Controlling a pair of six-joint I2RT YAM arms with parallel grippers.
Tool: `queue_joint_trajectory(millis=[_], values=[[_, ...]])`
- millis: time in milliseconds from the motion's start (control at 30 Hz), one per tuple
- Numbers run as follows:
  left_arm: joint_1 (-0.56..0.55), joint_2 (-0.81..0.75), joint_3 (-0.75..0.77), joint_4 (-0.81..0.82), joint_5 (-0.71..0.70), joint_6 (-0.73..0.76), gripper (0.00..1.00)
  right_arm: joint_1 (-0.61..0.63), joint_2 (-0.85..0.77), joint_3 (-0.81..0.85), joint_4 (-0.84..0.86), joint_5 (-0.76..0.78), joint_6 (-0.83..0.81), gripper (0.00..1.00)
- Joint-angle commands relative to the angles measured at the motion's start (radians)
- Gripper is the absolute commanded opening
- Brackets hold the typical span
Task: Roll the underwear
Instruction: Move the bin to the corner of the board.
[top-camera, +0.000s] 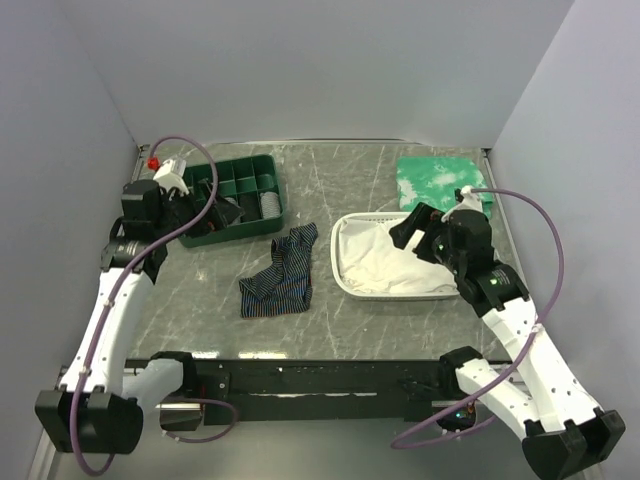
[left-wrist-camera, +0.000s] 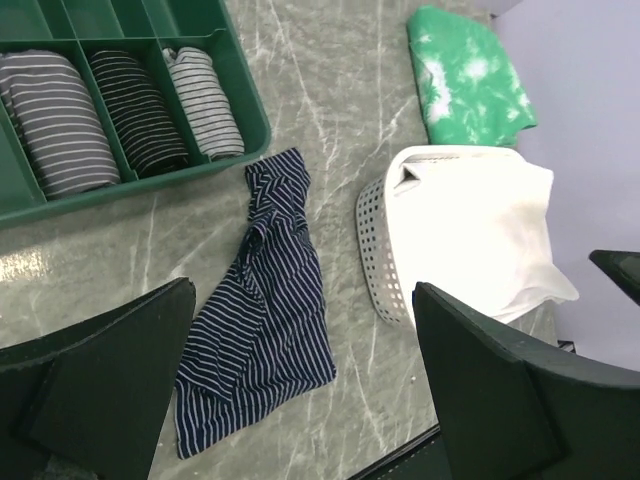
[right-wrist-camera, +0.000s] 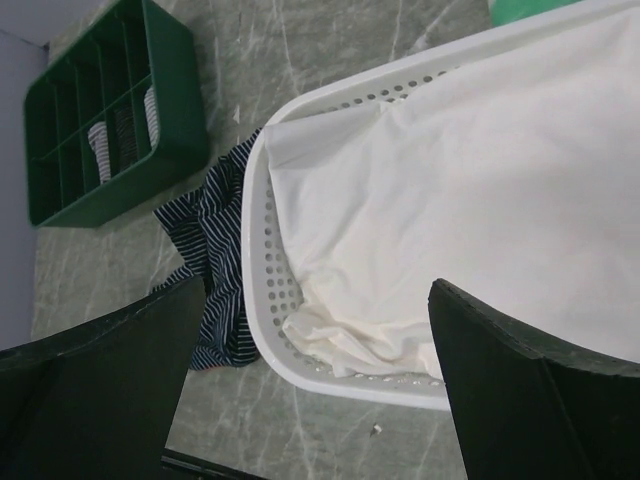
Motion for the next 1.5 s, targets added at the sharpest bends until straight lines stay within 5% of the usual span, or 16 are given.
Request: queue_joint_trajectory(millis=[0, 100, 267, 500, 733, 1100, 1467], values=[[0.004, -0.084, -0.043, 0.065, -0.004, -0.090, 0.96, 0.005, -0.041, -0.025, -0.026, 0.016, -0.025, 1.00], [0.004, -0.094, -0.074, 0.051, 0.025, -0.138, 0.96, -0.006, -0.084, -0.074, -0.018, 0.026, 0.085, 1.00], [0.004, -0.078, -0.134, 0.083, 0.123, -0.187, 0.96, -0.009, -0.110, -0.123, -0.001, -0.076, 0.016, 1.00], [0.004, -0.089, -0.074, -0.004, 0.059, -0.118, 0.96, -0.007, -0.127, -0.175, 0.014, -0.174, -0.019, 1.00], [0.004, -0.071, -0.010, -0.128, 0.007, -0.077, 0.96, -0.007, 0.035, -0.179, 0.063, -0.171, 0.004, 1.00], [0.004, -0.126, -0.083, -0.056, 0.007, -0.075, 0.96, -0.017, 0.268, -0.085, 0.039, -0.053, -0.025, 1.00], [0.004, -0.068, -0.094, -0.029, 0.038, -0.060, 0.96, -0.227, 0.380, -0.102, 0.068, -0.113, -0.115, 1.00]])
